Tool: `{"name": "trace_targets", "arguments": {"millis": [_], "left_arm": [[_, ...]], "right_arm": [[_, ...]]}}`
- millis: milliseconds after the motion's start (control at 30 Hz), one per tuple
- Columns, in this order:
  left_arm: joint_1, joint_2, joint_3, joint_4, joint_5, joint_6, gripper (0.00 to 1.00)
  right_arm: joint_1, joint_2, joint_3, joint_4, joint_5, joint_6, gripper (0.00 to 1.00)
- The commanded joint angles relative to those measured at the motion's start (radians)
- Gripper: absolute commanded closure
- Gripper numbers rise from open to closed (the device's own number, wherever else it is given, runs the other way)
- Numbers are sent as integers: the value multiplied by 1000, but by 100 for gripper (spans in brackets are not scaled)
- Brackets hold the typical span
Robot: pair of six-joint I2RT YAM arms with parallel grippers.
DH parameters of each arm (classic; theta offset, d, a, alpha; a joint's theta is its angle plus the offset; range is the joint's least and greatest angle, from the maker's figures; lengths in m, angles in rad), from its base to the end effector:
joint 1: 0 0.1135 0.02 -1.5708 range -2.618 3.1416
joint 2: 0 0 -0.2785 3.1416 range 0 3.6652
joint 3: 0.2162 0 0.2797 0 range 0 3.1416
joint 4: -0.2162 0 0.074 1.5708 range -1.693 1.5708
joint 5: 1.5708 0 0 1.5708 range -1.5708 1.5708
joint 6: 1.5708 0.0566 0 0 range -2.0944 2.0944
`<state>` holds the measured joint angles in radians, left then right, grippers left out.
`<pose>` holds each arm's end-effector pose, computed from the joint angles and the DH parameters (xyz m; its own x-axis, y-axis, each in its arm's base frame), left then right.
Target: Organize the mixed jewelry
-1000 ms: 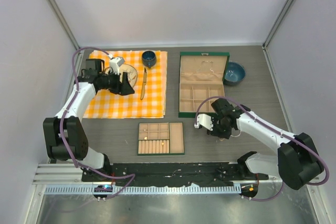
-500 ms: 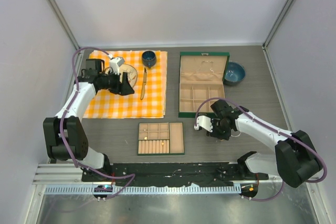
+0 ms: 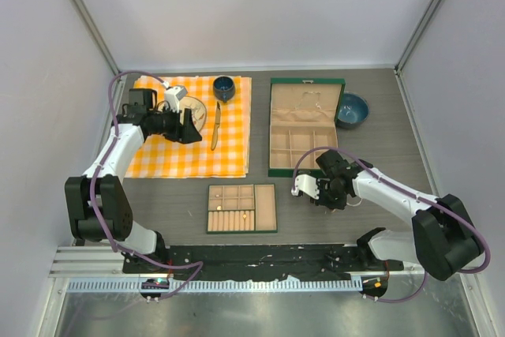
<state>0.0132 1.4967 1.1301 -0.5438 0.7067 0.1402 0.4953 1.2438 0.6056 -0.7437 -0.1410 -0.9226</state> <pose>0.3482 -0.0322 0.2569 -0.7277 0.0967 -0.6791 0.4948 0.7596 -0.4221 0.1811 0.1069 0.1350 -0.1281 -0.9663 -0.2234 -0.9870 0.1462 -0.0664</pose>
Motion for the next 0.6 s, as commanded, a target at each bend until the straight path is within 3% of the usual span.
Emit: {"name": "trace_targets", "arguments": {"millis": [0,333,567], "left_arm": [[-4,-3,-3,2,2,18,38],[-4,-1,-9,7,10,18,37],[-4,-18,-32,19,43,12,37]], "right_arm": [[-3,17,-27,56,9,-4,86],[-3,8,-14,56,30,17,99],[-3,20,52,63,21,103,99]]}}
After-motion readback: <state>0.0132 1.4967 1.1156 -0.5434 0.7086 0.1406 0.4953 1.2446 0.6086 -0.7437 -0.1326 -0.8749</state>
